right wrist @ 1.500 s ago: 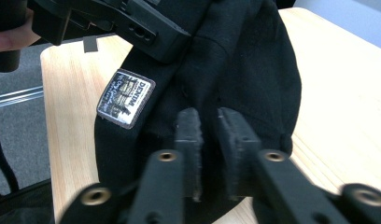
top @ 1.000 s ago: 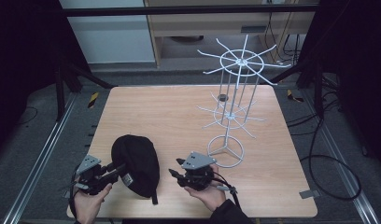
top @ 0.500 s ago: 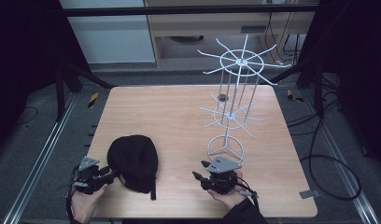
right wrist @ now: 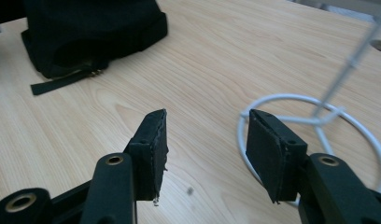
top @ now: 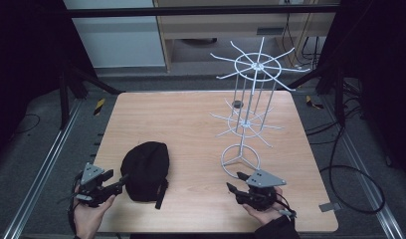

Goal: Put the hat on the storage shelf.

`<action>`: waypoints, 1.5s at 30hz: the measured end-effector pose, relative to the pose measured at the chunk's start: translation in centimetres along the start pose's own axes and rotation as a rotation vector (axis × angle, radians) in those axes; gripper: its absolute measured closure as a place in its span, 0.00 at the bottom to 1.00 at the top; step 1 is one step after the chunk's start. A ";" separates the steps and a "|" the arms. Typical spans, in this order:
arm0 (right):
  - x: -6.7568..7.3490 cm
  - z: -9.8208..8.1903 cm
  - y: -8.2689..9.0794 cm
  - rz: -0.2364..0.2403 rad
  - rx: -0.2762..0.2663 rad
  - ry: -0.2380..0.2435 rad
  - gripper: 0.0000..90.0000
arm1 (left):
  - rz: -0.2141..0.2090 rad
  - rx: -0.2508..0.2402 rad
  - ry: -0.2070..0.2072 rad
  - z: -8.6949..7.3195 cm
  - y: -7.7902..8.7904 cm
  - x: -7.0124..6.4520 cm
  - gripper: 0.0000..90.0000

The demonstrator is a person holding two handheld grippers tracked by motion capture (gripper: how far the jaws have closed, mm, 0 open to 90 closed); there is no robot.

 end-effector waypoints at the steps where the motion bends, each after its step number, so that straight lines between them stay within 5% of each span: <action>1: -0.3 -0.3 0.4 -0.007 0.000 -0.012 0.53 | 0.001 -0.010 -0.007 0.3 0.3 -0.1 0.44; 8: -4.2 -1.9 2.7 -0.098 0.003 -0.094 0.53 | -0.044 -0.028 -0.024 2.6 1.4 -1.2 0.42; 15: -6.0 -2.7 3.2 -0.138 0.023 -0.128 0.53 | -0.046 0.003 -0.066 4.6 0.2 -2.8 0.43; 26: -7.3 -3.4 3.0 -0.159 0.061 -0.151 0.53 | -0.062 0.124 -0.093 5.3 -4.1 -4.0 0.50; 32: -7.4 -3.6 2.7 -0.152 0.083 -0.149 0.53 | -0.058 0.203 -0.062 4.6 -6.0 -3.7 0.59; 45: -7.9 -4.1 2.2 -0.151 0.110 -0.160 0.54 | -0.079 0.221 -0.036 3.8 -6.5 -3.3 0.86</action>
Point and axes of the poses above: each handheld gripper's, and its own axes: y roughly backward along the jaws, z roughly out of its top, x roughly to its left, the point moved 5 cm from there along -y, roughly forward along the jaws, and after that the axes turned 1 degree about x, right-handed, at the moved point
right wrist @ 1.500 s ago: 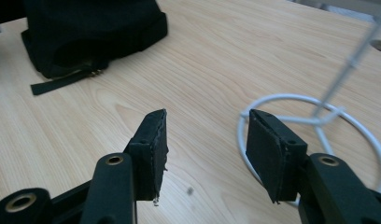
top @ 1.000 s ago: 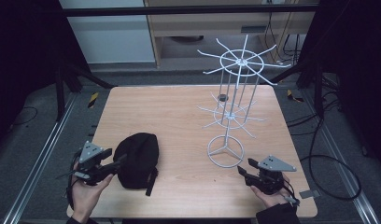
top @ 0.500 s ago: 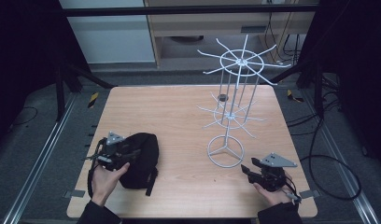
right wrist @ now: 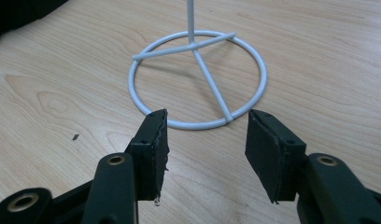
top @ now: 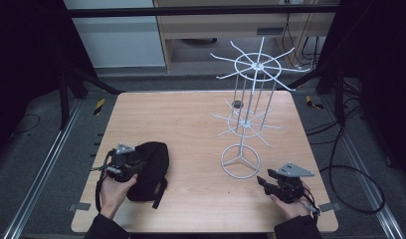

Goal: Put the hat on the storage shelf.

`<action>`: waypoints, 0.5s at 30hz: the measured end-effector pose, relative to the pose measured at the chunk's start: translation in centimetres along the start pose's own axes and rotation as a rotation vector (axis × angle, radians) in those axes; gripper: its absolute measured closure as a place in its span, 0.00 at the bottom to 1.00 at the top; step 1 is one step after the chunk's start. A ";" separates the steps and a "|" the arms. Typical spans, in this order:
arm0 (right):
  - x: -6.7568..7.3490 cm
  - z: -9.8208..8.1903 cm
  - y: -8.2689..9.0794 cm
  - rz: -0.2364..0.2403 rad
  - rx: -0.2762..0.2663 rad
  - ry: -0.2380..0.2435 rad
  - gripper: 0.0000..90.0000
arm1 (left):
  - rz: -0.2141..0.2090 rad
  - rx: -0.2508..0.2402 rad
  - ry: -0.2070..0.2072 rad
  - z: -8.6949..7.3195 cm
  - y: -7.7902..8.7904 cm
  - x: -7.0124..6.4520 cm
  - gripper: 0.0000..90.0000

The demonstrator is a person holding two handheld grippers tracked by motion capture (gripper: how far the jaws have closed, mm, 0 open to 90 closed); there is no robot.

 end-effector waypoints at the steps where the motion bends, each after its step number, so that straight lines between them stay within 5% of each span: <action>1: 0.0 0.0 0.0 0.000 0.001 -0.007 0.54 | 0.001 -0.004 0.002 0.0 0.2 0.0 0.87; 9: -0.3 -0.2 -0.1 -0.002 0.002 -0.007 0.54 | -0.011 -0.075 -0.012 0.7 2.7 -0.2 0.89; 15: -0.4 -0.2 0.0 -0.004 -0.002 -0.011 0.54 | -0.051 -0.174 -0.038 1.6 5.2 -1.1 0.89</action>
Point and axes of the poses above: each handheld gripper's, and its own axes: y roughly backward along the jaws, z roughly out of its top, x roughly to its left, the point moved 5 cm from there along -y, roughly forward along the jaws, and after that the axes turned 1 degree about x, right-handed, at the moved point
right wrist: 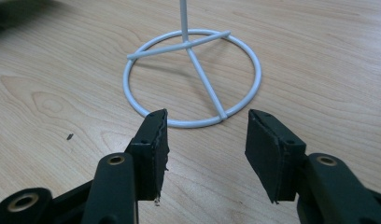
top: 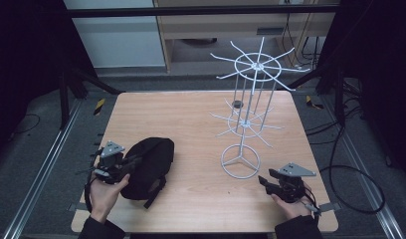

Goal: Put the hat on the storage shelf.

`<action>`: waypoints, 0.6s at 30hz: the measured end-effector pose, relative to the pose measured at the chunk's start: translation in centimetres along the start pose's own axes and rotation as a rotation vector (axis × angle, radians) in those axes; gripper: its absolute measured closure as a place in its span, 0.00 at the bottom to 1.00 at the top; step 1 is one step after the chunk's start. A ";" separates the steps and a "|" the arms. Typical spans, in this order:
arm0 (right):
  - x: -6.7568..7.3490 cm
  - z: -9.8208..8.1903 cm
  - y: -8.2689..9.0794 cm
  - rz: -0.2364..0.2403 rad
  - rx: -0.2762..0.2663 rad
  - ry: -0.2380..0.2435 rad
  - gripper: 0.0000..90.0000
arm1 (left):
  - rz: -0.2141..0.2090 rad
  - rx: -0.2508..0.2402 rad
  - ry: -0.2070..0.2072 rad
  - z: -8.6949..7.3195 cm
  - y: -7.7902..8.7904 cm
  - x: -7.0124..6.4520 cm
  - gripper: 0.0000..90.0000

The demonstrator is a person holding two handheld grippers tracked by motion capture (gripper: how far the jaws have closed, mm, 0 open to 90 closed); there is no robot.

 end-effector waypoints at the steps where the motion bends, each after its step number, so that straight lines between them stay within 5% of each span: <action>1: 0.0 0.0 0.0 -0.001 0.000 -0.002 0.54 | -0.008 -0.018 0.001 0.2 0.3 -0.1 0.89; 10: -0.2 0.1 0.1 -0.006 -0.008 -0.003 0.54 | -0.083 -0.186 -0.015 2.2 3.8 -1.9 0.89; 18: -0.2 0.0 0.0 -0.010 -0.007 0.005 0.54 | -0.140 -0.254 -0.034 3.2 5.8 -3.3 0.90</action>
Point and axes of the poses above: each handheld gripper's, and its own axes: y roughly backward along the jaws, z roughly out of its top, x roughly to its left, the point moved 5 cm from there along -y, roughly forward along the jaws, and after that the axes turned 1 degree about x, right-handed, at the moved point
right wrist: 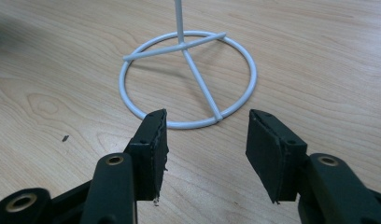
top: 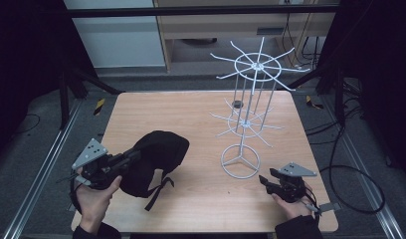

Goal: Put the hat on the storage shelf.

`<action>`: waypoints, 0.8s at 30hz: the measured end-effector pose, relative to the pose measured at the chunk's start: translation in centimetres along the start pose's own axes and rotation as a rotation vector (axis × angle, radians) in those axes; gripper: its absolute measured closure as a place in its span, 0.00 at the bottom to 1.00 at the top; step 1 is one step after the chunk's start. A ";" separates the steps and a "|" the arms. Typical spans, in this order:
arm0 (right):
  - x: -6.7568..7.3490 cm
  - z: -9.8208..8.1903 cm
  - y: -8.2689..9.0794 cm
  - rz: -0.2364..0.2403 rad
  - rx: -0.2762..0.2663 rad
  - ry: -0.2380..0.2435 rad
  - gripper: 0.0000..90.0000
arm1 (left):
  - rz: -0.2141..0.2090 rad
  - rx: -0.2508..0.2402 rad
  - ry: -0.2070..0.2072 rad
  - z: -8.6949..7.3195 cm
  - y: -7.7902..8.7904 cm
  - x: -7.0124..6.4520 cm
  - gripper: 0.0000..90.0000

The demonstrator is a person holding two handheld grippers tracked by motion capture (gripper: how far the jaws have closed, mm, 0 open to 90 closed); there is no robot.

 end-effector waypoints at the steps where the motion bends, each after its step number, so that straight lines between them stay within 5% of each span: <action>1: 0.0 0.0 0.0 0.000 0.001 -0.001 0.54 | -0.011 -0.004 0.002 0.1 0.1 -0.2 0.90; 9: 0.0 0.0 0.0 -0.003 0.001 0.000 0.54 | -0.050 -0.053 0.021 0.9 0.4 -0.7 0.90; 24: -0.1 0.0 0.0 -0.008 -0.006 0.001 0.53 | -0.079 -0.245 0.017 4.7 2.2 -2.1 0.90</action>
Point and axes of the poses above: each handheld gripper's, and its own axes: y roughly backward along the jaws, z roughly out of its top, x roughly to its left, the point moved 5 cm from there along -y, roughly forward along the jaws, and after that the axes turned 1 degree about x, right-handed, at the moved point
